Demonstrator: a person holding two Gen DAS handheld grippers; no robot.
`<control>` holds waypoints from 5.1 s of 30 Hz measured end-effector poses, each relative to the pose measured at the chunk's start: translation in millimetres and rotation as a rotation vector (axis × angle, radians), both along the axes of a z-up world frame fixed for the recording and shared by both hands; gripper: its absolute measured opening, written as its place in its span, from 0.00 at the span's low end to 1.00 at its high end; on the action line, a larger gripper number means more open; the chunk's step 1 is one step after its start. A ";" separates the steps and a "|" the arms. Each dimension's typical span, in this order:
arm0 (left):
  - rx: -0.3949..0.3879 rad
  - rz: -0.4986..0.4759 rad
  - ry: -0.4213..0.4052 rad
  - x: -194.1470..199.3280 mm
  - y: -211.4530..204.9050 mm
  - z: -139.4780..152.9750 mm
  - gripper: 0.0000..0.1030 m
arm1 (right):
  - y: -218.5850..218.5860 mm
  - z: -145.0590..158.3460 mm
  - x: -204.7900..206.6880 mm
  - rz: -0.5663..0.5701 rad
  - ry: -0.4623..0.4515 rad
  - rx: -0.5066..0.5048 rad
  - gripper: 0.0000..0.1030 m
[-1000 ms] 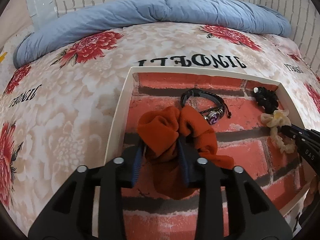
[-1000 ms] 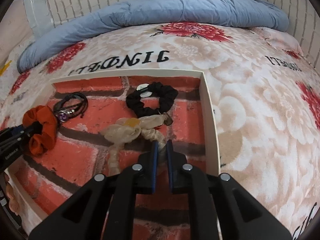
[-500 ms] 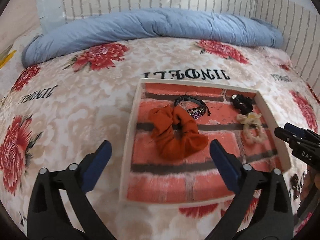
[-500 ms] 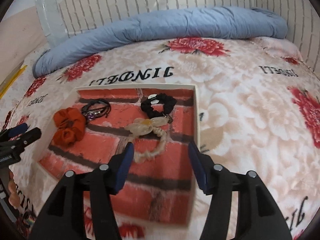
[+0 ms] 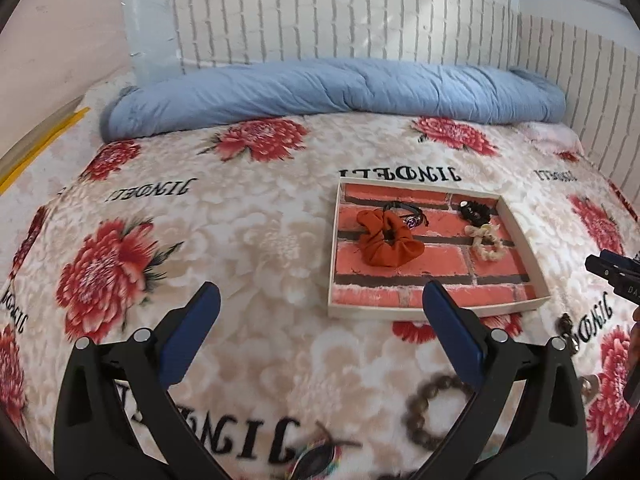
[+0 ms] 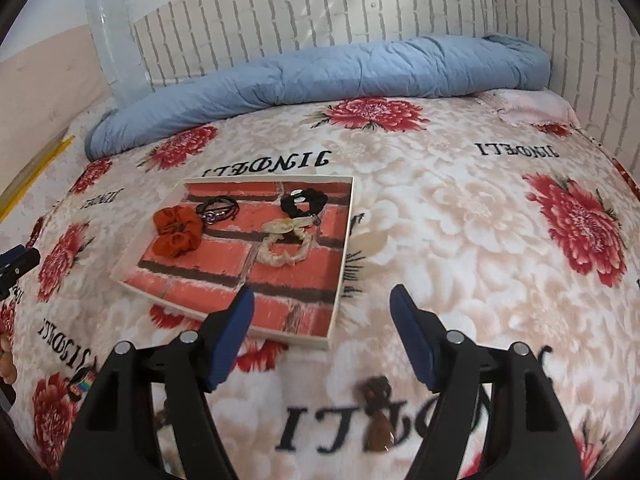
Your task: Organize jewelry
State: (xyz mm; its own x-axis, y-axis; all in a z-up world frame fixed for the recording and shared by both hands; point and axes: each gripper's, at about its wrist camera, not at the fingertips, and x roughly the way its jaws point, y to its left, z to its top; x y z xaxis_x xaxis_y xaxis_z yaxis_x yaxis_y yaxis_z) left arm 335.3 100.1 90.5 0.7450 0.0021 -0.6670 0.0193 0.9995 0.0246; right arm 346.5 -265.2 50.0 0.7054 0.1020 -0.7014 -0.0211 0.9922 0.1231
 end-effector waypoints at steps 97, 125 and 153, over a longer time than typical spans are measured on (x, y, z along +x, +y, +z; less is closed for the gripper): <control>-0.120 0.018 0.102 -108.4 -42.7 -149.2 0.64 | -38.3 -113.7 -20.2 -0.012 0.061 -0.168 0.70; -0.146 -0.040 0.133 -101.2 -50.4 -152.8 0.34 | -35.2 -121.0 -17.1 0.013 0.098 -0.164 0.23; -0.101 -0.093 -0.011 -38.2 -35.3 -54.1 0.34 | -14.6 -48.1 -27.9 0.047 -0.066 -0.118 0.22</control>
